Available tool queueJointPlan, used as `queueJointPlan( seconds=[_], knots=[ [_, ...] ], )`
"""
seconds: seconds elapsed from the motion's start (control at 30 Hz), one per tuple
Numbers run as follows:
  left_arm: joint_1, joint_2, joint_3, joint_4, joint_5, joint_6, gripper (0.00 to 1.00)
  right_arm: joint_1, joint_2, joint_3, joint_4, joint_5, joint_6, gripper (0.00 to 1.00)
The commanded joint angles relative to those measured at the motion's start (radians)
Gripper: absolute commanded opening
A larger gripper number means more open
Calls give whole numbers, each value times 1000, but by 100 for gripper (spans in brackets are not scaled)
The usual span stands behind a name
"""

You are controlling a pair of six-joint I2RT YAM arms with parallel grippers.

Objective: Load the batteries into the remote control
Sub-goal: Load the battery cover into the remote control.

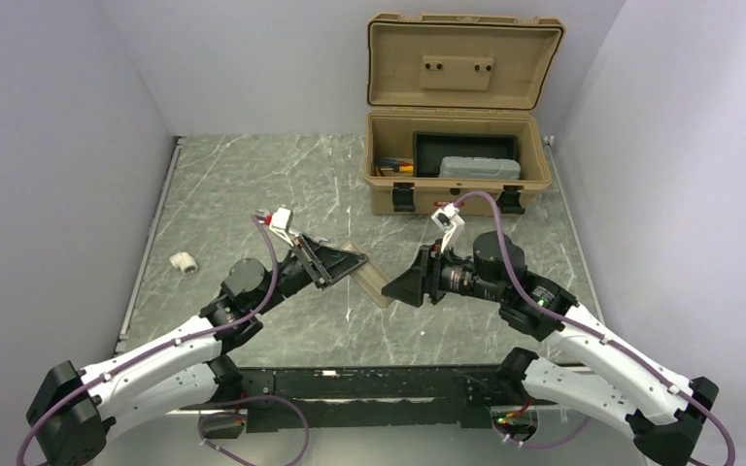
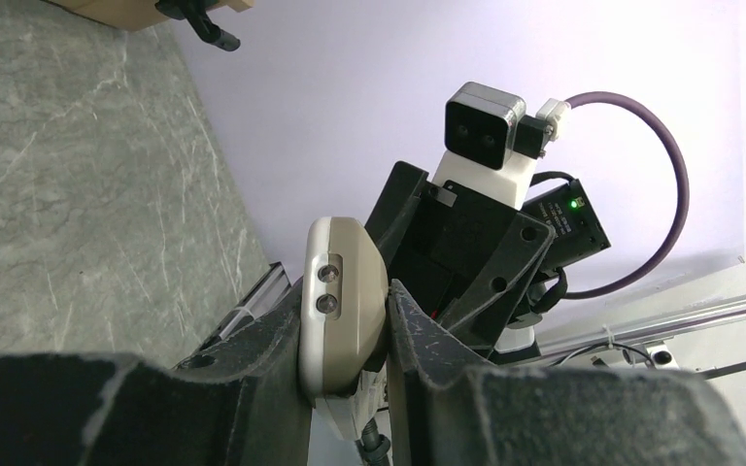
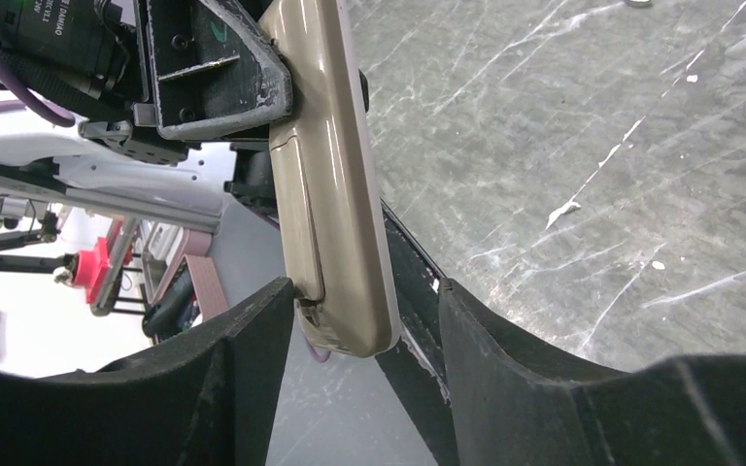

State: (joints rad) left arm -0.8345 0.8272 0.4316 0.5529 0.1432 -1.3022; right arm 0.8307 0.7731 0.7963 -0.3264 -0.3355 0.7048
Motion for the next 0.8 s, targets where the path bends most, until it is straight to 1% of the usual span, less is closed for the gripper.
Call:
queueJointPlan(
  seconds=[0.0, 0.6, 0.77],
  knots=[
    [4, -15, 40, 55, -7, -1, 0, -4, -10, -2, 51, -7, 10, 56],
    [4, -12, 44, 47, -8, 6, 0, -5, 19, 10, 20, 26, -4, 39],
    [3, -8, 46, 43, -10, 10, 0, -5, 26, 19, 9, 36, -8, 37]
  ],
)
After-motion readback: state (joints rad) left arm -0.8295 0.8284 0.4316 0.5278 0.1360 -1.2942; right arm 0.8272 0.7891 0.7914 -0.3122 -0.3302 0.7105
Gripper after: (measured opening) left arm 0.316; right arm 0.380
